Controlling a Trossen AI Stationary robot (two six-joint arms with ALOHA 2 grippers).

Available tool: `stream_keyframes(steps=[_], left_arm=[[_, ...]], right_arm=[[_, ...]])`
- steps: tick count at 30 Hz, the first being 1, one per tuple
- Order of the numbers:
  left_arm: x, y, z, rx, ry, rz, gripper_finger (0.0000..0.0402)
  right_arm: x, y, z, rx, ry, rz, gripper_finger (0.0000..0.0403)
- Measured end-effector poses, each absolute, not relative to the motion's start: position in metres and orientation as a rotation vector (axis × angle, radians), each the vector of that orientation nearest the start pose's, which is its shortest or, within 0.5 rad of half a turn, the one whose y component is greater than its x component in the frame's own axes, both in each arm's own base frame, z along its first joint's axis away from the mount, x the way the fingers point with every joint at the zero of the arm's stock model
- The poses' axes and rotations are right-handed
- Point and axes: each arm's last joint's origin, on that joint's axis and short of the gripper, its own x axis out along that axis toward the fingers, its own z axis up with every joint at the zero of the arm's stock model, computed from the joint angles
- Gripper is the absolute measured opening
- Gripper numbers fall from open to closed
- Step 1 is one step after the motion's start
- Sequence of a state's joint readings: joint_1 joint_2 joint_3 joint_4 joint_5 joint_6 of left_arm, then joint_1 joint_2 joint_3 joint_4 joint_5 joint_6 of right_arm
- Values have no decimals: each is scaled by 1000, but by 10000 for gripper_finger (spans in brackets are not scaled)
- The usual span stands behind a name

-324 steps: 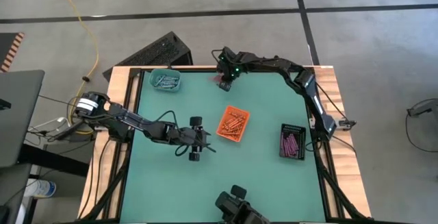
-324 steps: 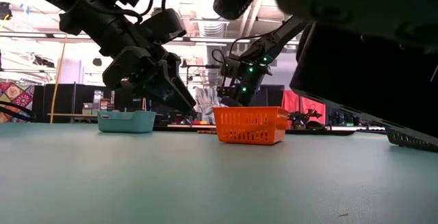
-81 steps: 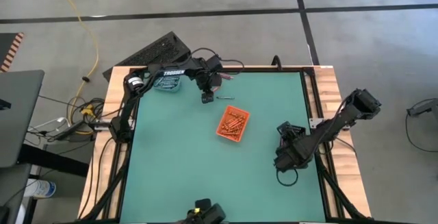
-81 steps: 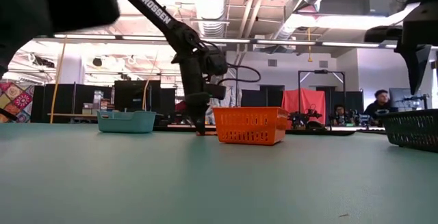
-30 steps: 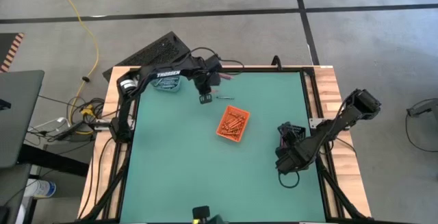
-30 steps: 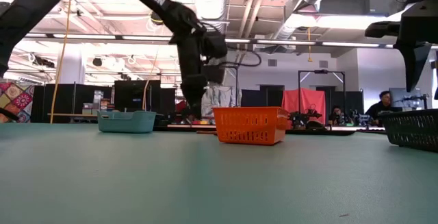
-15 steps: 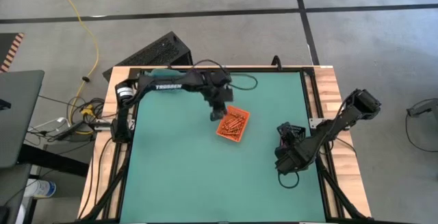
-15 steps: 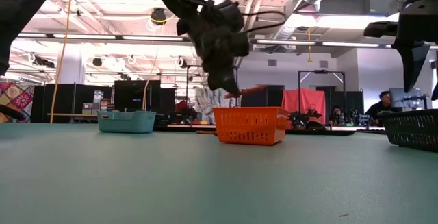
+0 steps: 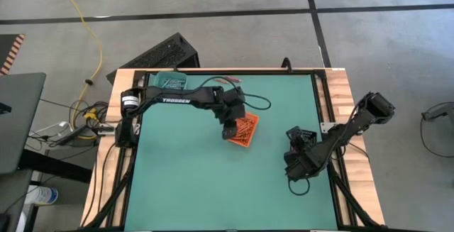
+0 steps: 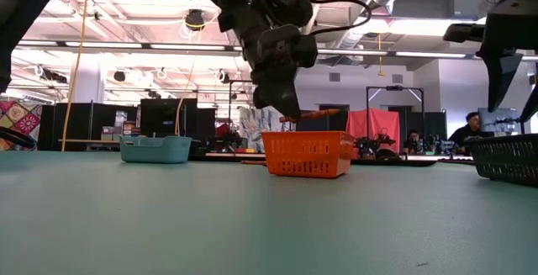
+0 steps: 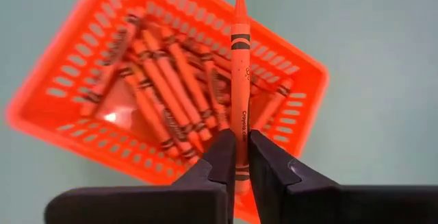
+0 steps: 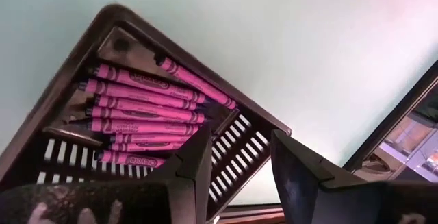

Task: Sort crayons
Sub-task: Put the orange crayon into the orange bin, then put the blue crayon into the blue bin

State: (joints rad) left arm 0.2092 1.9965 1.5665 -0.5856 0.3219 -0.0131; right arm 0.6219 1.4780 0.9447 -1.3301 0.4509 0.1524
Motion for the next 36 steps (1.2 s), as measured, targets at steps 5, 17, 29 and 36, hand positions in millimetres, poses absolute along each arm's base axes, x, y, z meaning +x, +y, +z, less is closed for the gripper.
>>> stream_keyframes(steps=[5,17,29,36], left_arm=[[420,81,215,-314,982,-53,48],[417,76,219,-271,991,-85,140],[384,111,272,149,949,46,131],[379,152,251,120,979,15,129]], right_arm=[[179,113,203,-821,1580,-12,141],[179,113,203,-813,1579,-21,141],[179,113,203,-814,1567,-27,141],[184,115,202,-788,1512,-30,141]])
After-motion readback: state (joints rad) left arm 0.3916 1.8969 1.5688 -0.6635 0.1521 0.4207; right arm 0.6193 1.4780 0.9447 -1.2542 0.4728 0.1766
